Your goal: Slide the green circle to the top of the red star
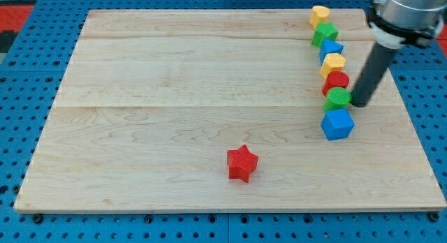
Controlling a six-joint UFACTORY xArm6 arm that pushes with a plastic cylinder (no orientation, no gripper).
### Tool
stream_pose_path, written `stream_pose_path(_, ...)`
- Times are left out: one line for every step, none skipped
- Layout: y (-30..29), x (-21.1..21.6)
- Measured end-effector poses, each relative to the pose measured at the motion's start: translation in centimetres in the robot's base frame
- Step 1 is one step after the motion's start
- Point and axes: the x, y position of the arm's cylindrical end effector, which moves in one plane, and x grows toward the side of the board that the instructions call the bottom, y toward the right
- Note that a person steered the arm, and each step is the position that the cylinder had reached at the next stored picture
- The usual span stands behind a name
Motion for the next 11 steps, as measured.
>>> stream_pose_path(-8.7, -1.3)
stream_pose_path(-13.2, -1.9)
stream_pose_path(-15.9, -3.0)
stream_pose_path(-15.9, 2.8)
stream_pose_path(-18.3, 5.7)
stream_pose_path(-15.7, 3.3)
stream_pose_path(-14.0, 7.6)
stream_pose_path(-16.5, 9.5)
stream_pose_path(-17.1, 6.6)
stream_pose_path(-13.6, 9.9)
stream_pose_path(-11.7, 18.2)
